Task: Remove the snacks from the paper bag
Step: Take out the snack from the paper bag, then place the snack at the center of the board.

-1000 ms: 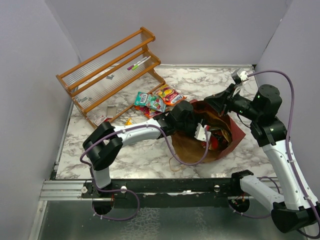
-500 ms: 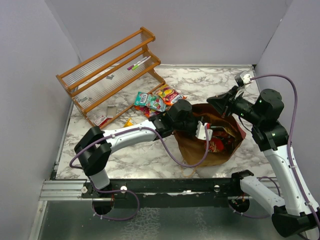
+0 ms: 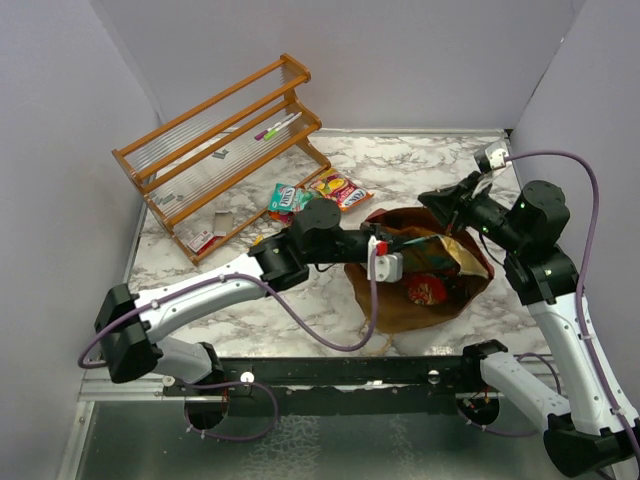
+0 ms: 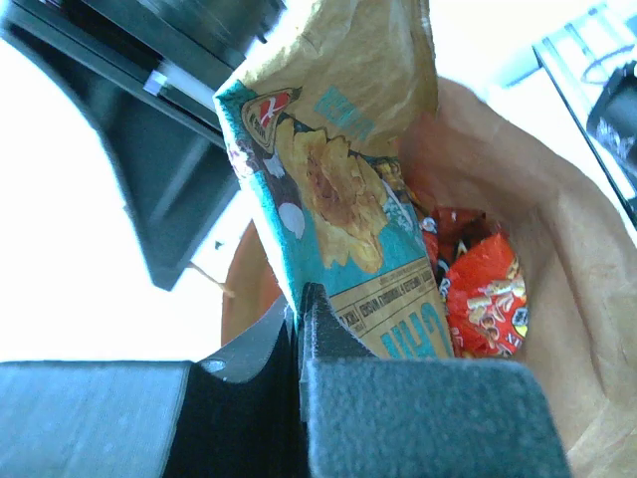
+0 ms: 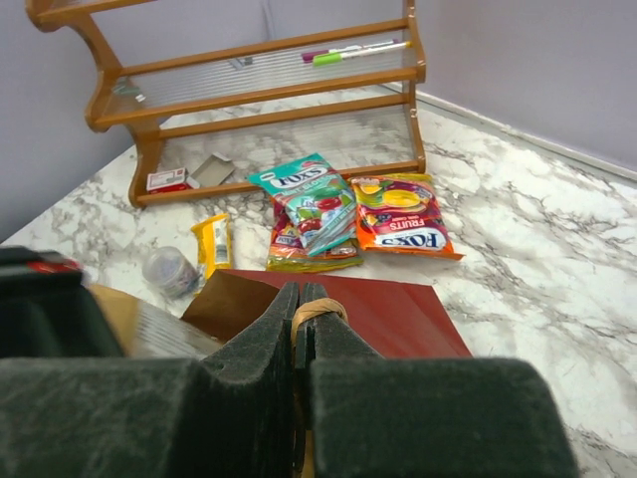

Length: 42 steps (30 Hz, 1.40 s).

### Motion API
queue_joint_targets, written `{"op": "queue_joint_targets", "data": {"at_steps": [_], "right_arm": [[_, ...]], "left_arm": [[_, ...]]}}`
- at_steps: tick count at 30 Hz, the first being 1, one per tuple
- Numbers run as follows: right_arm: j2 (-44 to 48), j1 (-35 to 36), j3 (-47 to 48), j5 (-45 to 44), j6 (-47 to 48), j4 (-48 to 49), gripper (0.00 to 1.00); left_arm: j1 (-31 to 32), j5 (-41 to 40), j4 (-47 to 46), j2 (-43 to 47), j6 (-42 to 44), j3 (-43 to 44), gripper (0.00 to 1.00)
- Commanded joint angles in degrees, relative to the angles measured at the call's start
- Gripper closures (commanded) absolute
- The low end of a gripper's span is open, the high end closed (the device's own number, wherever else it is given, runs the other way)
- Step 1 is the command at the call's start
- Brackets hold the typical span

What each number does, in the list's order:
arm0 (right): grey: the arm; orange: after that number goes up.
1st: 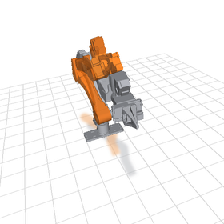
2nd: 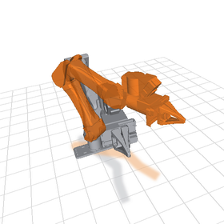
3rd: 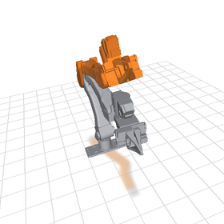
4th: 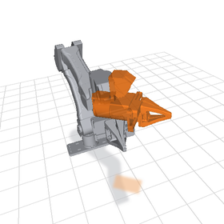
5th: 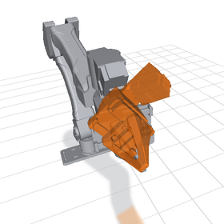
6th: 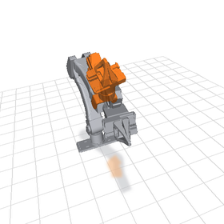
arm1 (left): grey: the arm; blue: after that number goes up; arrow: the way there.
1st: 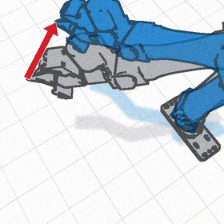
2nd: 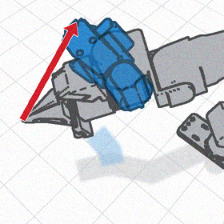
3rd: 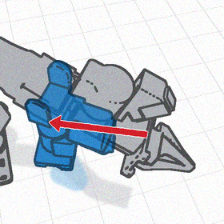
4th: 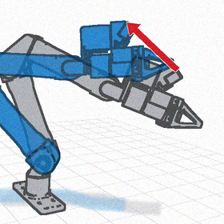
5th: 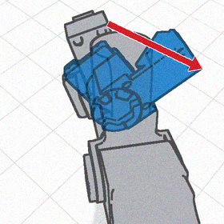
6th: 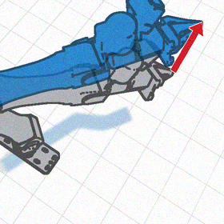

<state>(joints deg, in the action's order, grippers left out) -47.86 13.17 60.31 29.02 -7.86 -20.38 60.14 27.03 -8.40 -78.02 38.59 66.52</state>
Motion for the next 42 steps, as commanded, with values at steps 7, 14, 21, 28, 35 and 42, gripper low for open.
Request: {"op": "queue_joint_targets", "data": {"at_steps": [7, 14, 21, 28, 35, 42], "right_arm": [[2.36, 0.1, -1.22, -11.33, -2.17, 2.01, 0.98], [3.26, 0.1, -2.03, -12.96, -2.89, 2.01, 0.98], [6.12, 0.1, -1.56, -32.28, -5.0, -1.36, 0.98], [10.17, 0.1, -2.04, -44.41, -4.19, -3.03, 0.98], [12.62, 0.1, -1.9, -47.4, -2.49, -5.0, 0.98], [13.41, 0.11, -1.89, -46.12, -3.56, -5.0, 0.98]], "left_arm": [[0.5, -1.16, -5.59, 18.37, -9.61, -2.2, 1.0], [0.46, -19.57, 1.51, 32.27, -20.54, -1.67, 1.0], [0.48, -51.35, 19.45, 37.03, -34.36, 1.61, 1.0], [0.45, -63.35, 24.43, 40.32, -47.88, -6.94, 1.0], [0.5, -58.81, 21.79, 35.27, -54.16, -12.28, 1.0], [0.26, -51.23, 17.38, 24.63, -62.7, -12.58, 1.0]]}}
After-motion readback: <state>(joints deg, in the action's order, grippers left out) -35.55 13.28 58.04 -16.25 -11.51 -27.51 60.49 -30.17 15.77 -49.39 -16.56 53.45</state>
